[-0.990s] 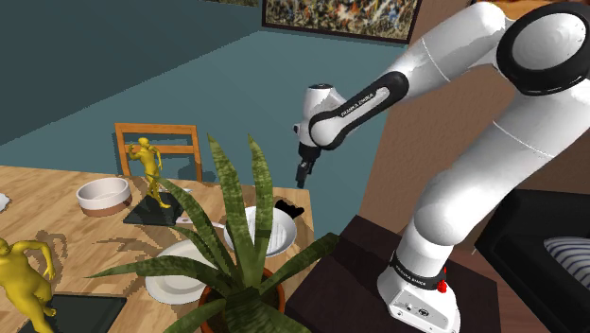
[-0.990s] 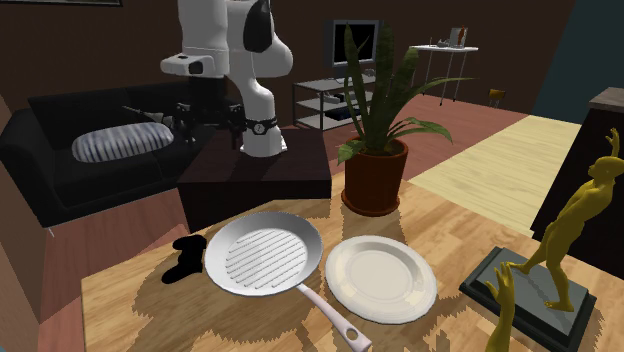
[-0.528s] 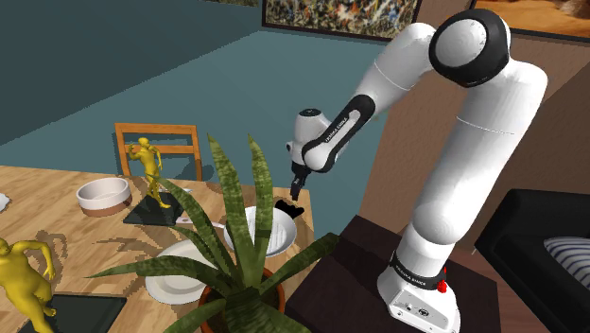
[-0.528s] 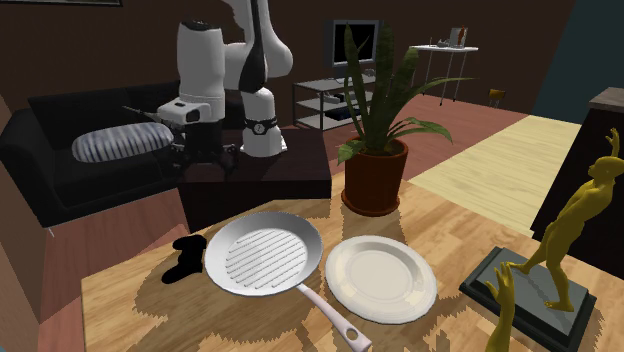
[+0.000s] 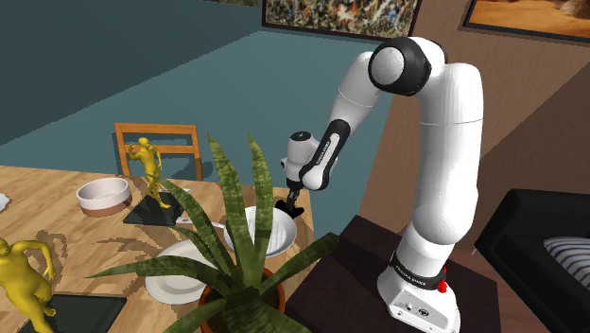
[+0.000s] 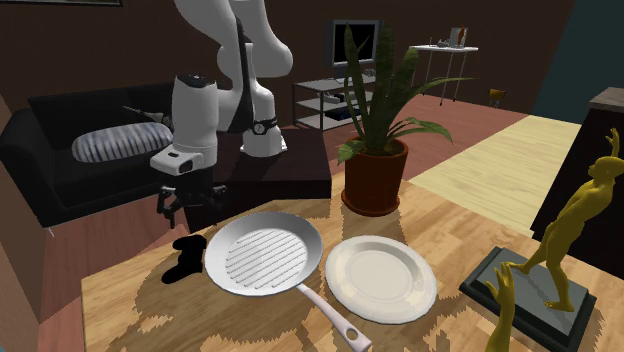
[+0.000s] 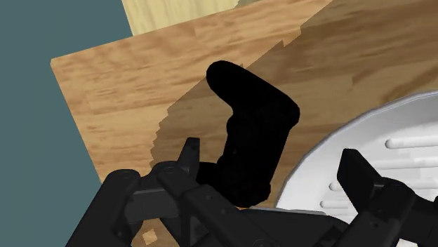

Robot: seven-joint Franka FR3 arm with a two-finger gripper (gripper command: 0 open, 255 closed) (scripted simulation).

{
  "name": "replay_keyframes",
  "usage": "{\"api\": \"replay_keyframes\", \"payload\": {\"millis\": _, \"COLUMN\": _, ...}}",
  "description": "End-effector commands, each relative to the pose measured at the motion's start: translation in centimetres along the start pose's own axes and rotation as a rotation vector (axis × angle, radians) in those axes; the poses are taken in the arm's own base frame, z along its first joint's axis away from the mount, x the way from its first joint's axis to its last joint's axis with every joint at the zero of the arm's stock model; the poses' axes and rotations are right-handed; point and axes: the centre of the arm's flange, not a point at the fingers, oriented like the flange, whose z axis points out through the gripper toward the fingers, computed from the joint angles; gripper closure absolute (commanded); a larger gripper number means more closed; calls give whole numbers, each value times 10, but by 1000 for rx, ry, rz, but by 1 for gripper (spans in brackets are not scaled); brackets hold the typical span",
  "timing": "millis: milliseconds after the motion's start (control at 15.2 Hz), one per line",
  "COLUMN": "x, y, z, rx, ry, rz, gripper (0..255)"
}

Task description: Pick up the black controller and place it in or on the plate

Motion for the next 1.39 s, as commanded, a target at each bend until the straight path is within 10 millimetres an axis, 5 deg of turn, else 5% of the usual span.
{"api": "replay_keyframes", "payload": {"millis": 0, "x": 0, "y": 0, "z": 14, "rx": -3, "ry": 0, "rz": -4, "gripper": 0}}
{"api": "replay_keyframes", "payload": {"millis": 396, "x": 0, "y": 0, "z": 43, "rx": -3, "ry": 0, "rz": -4, "gripper": 0}}
{"api": "replay_keyframes", "payload": {"millis": 858, "x": 0, "y": 0, "z": 43, "rx": -3, "ry": 0, "rz": -4, "gripper": 0}}
{"api": "replay_keyframes", "payload": {"millis": 924, "x": -1, "y": -1, "z": 43, "rx": -3, "ry": 0, "rz": -4, "gripper": 255}}
{"api": "replay_keyframes", "payload": {"millis": 1320, "x": -1, "y": 0, "z": 42, "rx": -3, "ry": 0, "rz": -4, "gripper": 255}}
